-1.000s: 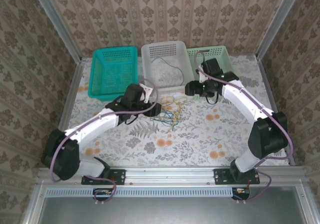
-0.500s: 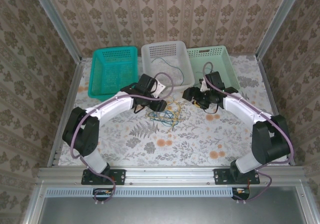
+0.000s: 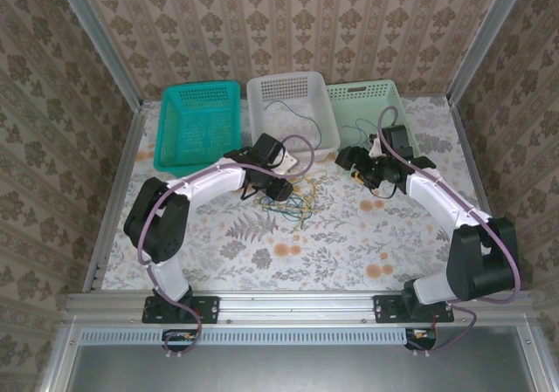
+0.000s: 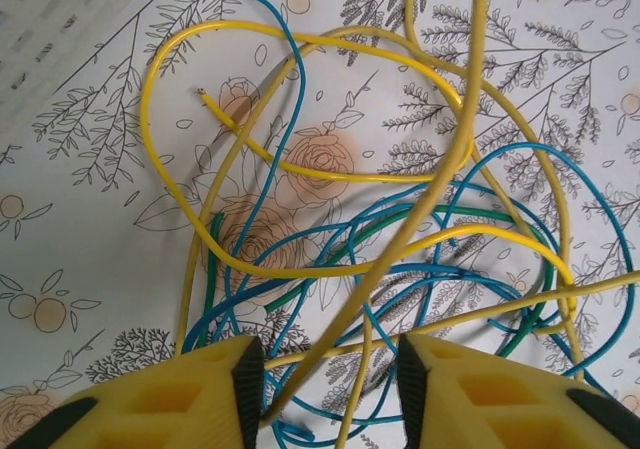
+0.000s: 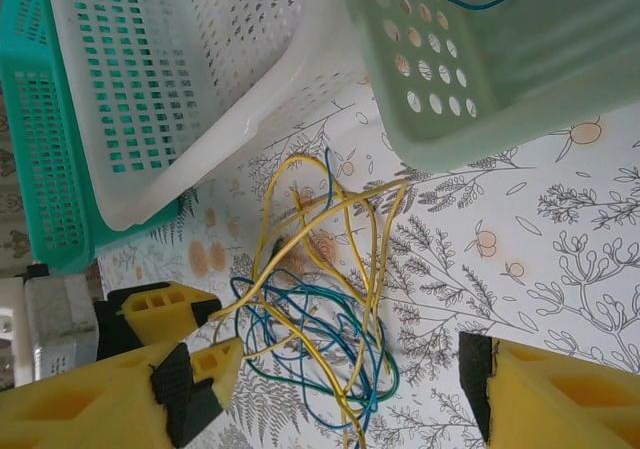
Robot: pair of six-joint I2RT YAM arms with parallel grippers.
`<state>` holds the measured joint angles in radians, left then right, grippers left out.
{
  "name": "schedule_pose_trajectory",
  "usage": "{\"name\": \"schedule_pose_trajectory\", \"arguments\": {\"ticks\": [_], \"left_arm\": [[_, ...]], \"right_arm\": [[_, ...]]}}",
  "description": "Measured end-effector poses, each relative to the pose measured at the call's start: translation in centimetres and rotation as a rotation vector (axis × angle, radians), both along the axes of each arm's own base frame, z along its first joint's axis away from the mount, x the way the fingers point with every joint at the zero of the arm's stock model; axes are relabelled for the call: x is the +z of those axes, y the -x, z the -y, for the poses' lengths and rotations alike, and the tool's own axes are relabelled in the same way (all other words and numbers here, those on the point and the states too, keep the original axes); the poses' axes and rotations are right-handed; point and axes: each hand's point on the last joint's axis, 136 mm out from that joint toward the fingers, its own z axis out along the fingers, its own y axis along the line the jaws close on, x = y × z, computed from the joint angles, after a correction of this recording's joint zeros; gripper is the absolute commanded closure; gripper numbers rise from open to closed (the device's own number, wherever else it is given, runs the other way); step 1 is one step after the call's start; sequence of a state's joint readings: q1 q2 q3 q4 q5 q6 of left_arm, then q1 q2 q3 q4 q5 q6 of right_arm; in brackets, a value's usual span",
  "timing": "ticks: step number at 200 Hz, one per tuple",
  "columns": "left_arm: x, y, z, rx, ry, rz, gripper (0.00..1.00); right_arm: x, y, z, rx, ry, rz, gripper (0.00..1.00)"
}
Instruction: Untangle the cables
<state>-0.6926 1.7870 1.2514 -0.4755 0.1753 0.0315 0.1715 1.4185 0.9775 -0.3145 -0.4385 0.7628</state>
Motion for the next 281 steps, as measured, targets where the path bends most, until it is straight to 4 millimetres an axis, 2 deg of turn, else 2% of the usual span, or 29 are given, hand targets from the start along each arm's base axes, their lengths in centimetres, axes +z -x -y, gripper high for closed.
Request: {"name": "schedule_pose_trajectory", "arguments": {"ticks": [16,26,54,75,96,134,158,178,201,229,243,281], "left_arm": [[0.1,-0.2,0.0,0.009,0.001,0.005,0.91],[0.1,-0.3,0.0,0.008,0.000,0.011,1.00],[0.3,-0.4,0.1,0.014,0.004,0.020,1.00],[1.5,-0.4,0.1,0.021,0.028,0.041,1.00],[3.9,-0.3,0.0,0.037,0.079,0.079,1.00],[9.6,0.7,0.4,0.046,0.228,0.145,1.00],[11.7,1.6,0.7,0.037,0.285,0.164,1.00],[12.1,2.4,0.6,0.033,0.304,0.165,1.00],[11.6,3.0,0.4,0.041,0.308,0.153,1.00],[11.2,3.1,0.3,0.061,0.316,0.146,1.00],[11.3,3.1,0.3,0.067,0.323,0.145,1.00],[11.6,3.1,0.7,0.075,0.339,0.149,1.00]], "right_arm": [[0.2,0.3,0.1,0.000,-0.002,0.002,0.25],[0.4,0.4,0.2,0.000,-0.003,0.008,0.25],[1.3,0.5,0.5,-0.006,-0.007,0.033,0.25],[1.9,0.5,0.7,-0.011,-0.009,0.050,0.25],[2.6,0.8,0.7,-0.011,-0.015,0.071,0.25],[4.0,1.5,0.1,0.015,-0.057,0.110,0.25],[4.8,1.9,-0.7,0.047,-0.072,0.137,0.25],[5.1,2.9,-2.5,0.103,-0.073,0.151,0.24],[4.9,3.9,-4.3,0.156,-0.082,0.173,0.25],[3.8,5.0,-4.1,0.138,-0.084,0.175,0.26],[3.8,5.2,-4.2,0.138,-0.073,0.185,0.27],[3.6,7.2,-6.6,0.232,0.011,0.228,0.32]]}}
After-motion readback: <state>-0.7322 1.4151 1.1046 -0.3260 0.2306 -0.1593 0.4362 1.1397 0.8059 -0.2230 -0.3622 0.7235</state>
